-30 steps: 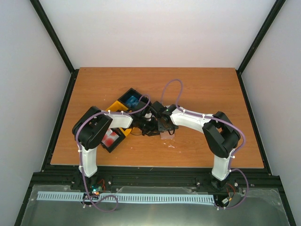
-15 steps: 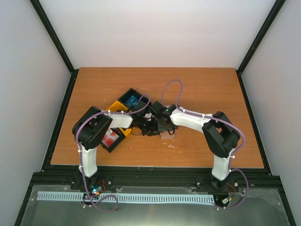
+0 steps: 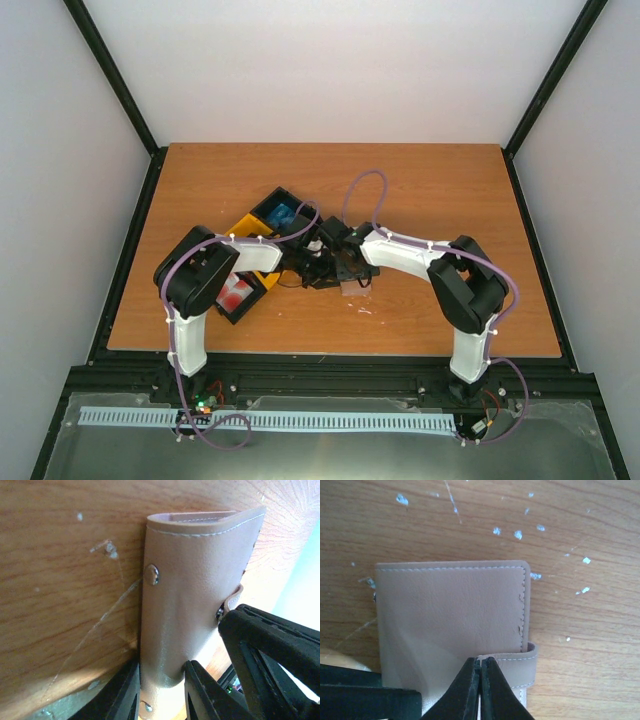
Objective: Put the credit cards into the card holder
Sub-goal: Close the card holder at the center of the board.
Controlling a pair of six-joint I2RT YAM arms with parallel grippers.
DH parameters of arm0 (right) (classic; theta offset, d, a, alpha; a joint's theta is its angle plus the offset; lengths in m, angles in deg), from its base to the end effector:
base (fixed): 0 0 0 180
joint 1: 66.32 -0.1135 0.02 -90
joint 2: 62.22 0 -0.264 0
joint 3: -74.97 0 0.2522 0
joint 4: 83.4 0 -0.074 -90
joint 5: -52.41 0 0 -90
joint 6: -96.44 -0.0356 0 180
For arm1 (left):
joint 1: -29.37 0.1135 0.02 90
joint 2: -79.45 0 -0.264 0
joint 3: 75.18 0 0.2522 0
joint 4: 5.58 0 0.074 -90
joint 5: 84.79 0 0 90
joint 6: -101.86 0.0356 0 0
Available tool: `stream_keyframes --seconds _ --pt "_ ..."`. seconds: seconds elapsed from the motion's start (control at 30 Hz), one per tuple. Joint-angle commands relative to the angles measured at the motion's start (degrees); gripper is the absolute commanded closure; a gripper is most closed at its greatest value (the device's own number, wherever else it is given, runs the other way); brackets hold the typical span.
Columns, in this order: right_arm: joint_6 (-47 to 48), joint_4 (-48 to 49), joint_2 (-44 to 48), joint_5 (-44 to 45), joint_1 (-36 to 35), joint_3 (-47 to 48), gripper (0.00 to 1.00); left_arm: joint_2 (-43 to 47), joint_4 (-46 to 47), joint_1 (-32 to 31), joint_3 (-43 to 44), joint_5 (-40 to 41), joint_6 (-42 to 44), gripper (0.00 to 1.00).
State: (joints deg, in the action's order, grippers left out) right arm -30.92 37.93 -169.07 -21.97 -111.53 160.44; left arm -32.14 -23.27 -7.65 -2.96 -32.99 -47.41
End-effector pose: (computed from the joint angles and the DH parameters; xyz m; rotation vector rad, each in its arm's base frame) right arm 0.2534 0.2417 0.1676 -0.1600 2.8251 -0.1291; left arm 0.2802 -0.2389 0.1134 0.2545 -2.7540 1.2416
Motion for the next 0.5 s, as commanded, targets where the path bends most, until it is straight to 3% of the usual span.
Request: stream_keyframes --seconds 0.0,0.47 --pt "-0.55 -2.23 -1.99 -0.78 -0.49 0.24 0.97 -3.63 -4.87 -0.06 -0.54 4.97 0.89 0.73" --pt "-0.82 1.56 1.21 1.42 -0.49 -0.12 0.97 -3.67 -6.80 -0.07 -0.59 5.06 0.93 0.73"
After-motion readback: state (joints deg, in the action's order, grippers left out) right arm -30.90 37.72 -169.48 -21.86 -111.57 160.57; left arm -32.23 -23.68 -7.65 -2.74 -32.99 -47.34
